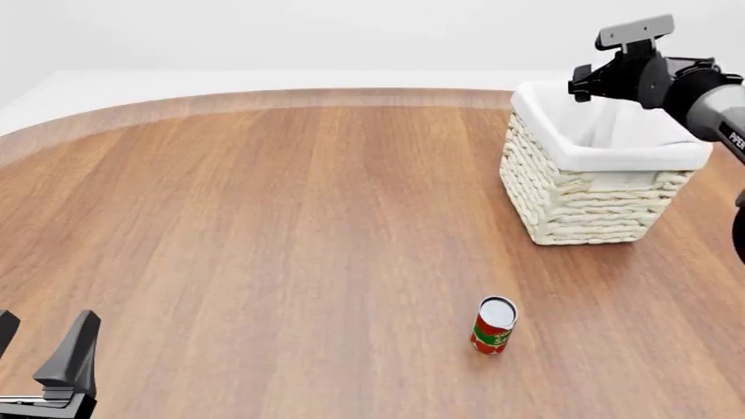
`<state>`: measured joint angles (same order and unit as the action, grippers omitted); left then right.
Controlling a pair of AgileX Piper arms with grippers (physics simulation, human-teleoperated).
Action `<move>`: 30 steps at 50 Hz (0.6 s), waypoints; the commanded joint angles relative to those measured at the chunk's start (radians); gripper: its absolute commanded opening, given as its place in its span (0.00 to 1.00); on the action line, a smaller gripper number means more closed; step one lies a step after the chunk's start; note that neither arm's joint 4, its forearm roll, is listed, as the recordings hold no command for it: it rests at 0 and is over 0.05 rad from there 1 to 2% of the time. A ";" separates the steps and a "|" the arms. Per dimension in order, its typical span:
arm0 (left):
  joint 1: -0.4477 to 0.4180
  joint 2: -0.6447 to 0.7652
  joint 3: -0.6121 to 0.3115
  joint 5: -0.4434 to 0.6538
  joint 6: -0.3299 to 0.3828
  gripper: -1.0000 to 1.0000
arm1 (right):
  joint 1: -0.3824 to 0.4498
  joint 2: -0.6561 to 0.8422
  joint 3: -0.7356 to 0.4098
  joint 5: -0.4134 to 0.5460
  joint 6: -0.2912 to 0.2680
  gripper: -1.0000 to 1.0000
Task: Pick up the alphabet soup and the cream cheese box, and put them in the basket.
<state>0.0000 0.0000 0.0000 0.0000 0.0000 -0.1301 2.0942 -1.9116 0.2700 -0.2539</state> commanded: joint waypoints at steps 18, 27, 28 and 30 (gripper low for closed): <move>0.000 0.000 0.000 0.000 0.000 1.00 | 0.028 -0.424 0.686 -0.330 0.024 1.00; 0.000 0.000 0.000 0.000 0.000 1.00 | 0.015 -0.482 0.755 -0.383 0.031 1.00; 0.000 0.000 0.000 0.000 0.000 1.00 | 0.015 -0.494 0.767 -0.390 0.036 1.00; 0.000 0.000 0.000 0.000 0.000 1.00 | 0.011 -0.518 0.790 -0.399 0.041 1.00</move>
<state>0.0000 0.0000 0.0000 0.0000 0.0000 -0.1152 1.7028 -1.3004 -0.0372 -0.2273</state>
